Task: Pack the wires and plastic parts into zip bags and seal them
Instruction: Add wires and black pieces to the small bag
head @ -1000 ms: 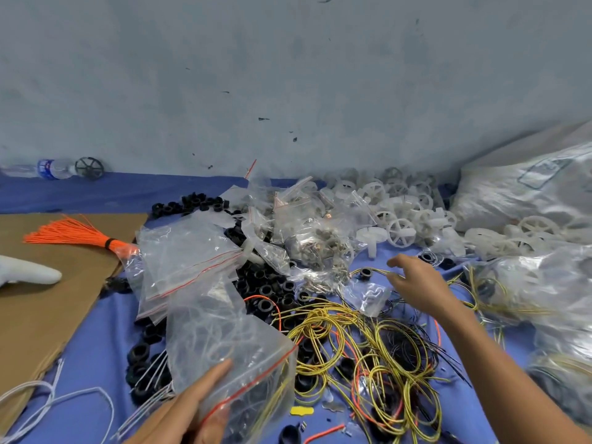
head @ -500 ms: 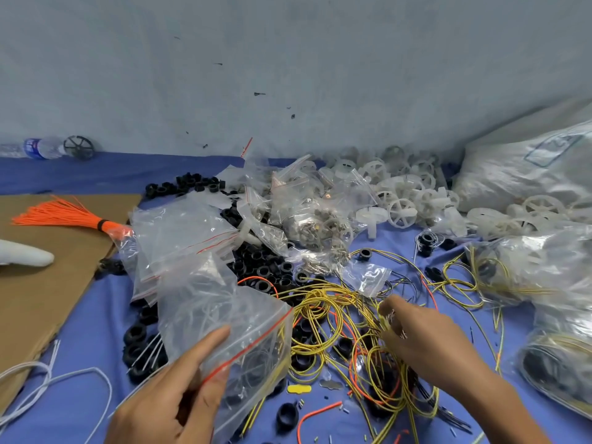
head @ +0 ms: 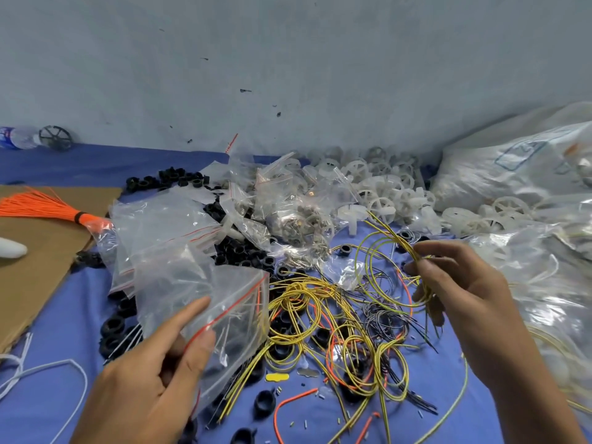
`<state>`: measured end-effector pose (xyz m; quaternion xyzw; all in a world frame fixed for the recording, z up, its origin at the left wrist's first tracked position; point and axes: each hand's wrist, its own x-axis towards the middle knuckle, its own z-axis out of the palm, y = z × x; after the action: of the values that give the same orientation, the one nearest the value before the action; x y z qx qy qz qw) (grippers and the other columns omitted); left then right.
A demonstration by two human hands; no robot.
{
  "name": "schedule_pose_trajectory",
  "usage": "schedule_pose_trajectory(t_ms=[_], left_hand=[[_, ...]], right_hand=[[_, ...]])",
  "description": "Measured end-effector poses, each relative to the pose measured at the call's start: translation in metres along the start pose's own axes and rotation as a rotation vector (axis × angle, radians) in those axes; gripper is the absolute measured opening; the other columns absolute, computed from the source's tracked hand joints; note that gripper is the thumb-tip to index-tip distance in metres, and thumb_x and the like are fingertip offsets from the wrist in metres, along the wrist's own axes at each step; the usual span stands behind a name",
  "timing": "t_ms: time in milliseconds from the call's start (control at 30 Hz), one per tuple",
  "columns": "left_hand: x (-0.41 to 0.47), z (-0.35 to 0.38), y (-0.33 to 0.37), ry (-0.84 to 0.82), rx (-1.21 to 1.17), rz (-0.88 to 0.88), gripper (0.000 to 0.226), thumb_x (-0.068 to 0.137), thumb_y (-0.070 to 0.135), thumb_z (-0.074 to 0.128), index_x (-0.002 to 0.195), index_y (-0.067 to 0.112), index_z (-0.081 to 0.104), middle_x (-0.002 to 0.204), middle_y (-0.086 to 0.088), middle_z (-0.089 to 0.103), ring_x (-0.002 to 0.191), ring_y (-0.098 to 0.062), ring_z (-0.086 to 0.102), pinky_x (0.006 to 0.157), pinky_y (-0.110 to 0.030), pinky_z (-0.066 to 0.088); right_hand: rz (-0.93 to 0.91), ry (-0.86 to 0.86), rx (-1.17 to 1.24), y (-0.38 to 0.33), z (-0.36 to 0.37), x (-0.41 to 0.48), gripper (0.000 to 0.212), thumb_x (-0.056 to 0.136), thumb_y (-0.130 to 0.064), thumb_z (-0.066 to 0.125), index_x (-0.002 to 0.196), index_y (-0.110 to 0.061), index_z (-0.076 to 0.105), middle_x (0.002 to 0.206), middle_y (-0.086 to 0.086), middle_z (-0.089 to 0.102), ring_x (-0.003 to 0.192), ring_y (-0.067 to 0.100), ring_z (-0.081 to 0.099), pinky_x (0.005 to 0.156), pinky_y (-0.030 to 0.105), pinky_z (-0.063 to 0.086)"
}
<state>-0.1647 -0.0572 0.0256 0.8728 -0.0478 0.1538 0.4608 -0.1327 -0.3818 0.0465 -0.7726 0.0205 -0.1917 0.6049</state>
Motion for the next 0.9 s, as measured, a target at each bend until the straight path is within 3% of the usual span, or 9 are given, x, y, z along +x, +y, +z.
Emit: schedule_pose_trajectory(t_ms=[67,167,267,367,467,567,667,800,900], left_hand=[[0.006,0.003,0.001,-0.025,0.027,-0.006,0.035,0.085,0.059,0.056,0.120,0.066,0.054,0.064,0.017,0.055,0.050,0.000,0.050,0.054,-0.015,0.040],[0.014,0.007,0.003,-0.115,0.057,-0.017,0.044,0.082,0.064,0.043,0.124,0.058,0.056,0.068,0.021,0.058,0.056,-0.002,0.053,0.054,-0.025,0.040],[0.016,0.009,0.012,-0.169,0.098,0.000,0.045,0.085,0.078,0.038,0.126,0.061,0.046,0.074,0.026,0.055,0.062,-0.003,0.052,0.056,-0.024,0.037],[0.017,0.013,0.024,-0.123,-0.120,0.023,0.048,0.072,0.081,0.049,0.115,0.063,0.058,0.081,0.021,0.060,0.066,-0.003,0.055,0.060,-0.014,0.041],[0.016,0.017,0.035,-0.190,-0.404,0.047,0.030,0.077,0.055,0.071,0.106,0.049,0.071,0.075,0.015,0.067,0.063,0.002,0.057,0.061,-0.011,0.044],[0.016,0.013,0.033,-0.205,-0.427,0.061,0.010,0.078,0.039,0.073,0.086,0.037,0.077,0.068,0.012,0.069,0.059,0.002,0.057,0.058,-0.013,0.047],[0.015,0.007,0.025,-0.178,-0.391,0.032,0.015,0.075,0.051,0.073,0.085,0.040,0.076,0.070,0.007,0.069,0.058,-0.003,0.057,0.057,-0.020,0.050],[0.010,0.007,0.018,-0.173,-0.284,0.041,0.030,0.076,0.063,0.060,0.093,0.040,0.071,0.074,0.002,0.068,0.063,-0.016,0.060,0.062,-0.036,0.051],[0.007,0.014,0.017,-0.139,-0.302,0.049,0.029,0.080,0.060,0.057,0.093,0.037,0.070,0.069,0.000,0.064,0.060,-0.016,0.057,0.059,-0.037,0.048]], right_hand=[[0.027,-0.049,0.108,-0.005,0.007,-0.010,0.014,0.089,-0.023,0.061,0.099,-0.028,0.069,0.090,0.010,0.074,0.058,0.023,0.054,0.041,0.020,0.039],[0.092,-0.131,0.223,-0.011,0.020,-0.026,0.017,0.083,-0.025,0.061,0.098,-0.027,0.070,0.090,0.012,0.073,0.055,0.020,0.053,0.039,0.017,0.036],[0.113,-0.195,0.237,-0.016,0.033,-0.040,0.016,0.081,-0.024,0.061,0.094,-0.026,0.070,0.086,0.012,0.074,0.052,0.016,0.051,0.039,0.017,0.033],[0.108,-0.319,0.225,-0.022,0.047,-0.052,0.016,0.081,-0.024,0.062,0.094,-0.027,0.070,0.088,0.011,0.074,0.054,0.017,0.053,0.041,0.019,0.034],[0.057,-0.438,0.205,-0.025,0.055,-0.059,0.009,0.090,-0.020,0.067,0.096,-0.026,0.070,0.084,0.007,0.073,0.057,0.010,0.060,0.046,0.015,0.040],[0.076,-0.478,0.208,-0.023,0.052,-0.062,0.021,0.086,-0.035,0.069,0.105,-0.025,0.069,0.086,0.009,0.072,0.058,0.020,0.059,0.048,0.024,0.046],[0.186,-0.516,0.298,-0.015,0.042,-0.064,0.046,0.076,-0.044,0.080,0.113,-0.019,0.069,0.083,0.016,0.070,0.054,0.022,0.057,0.053,0.028,0.049],[0.232,-0.565,0.335,-0.008,0.037,-0.068,0.048,0.074,-0.040,0.084,0.113,-0.017,0.069,0.089,0.016,0.072,0.064,0.021,0.059,0.060,0.027,0.050],[0.268,-0.677,0.370,-0.007,0.040,-0.074,0.039,0.082,-0.036,0.079,0.114,-0.019,0.067,0.099,0.018,0.073,0.068,0.020,0.057,0.059,0.025,0.048]])
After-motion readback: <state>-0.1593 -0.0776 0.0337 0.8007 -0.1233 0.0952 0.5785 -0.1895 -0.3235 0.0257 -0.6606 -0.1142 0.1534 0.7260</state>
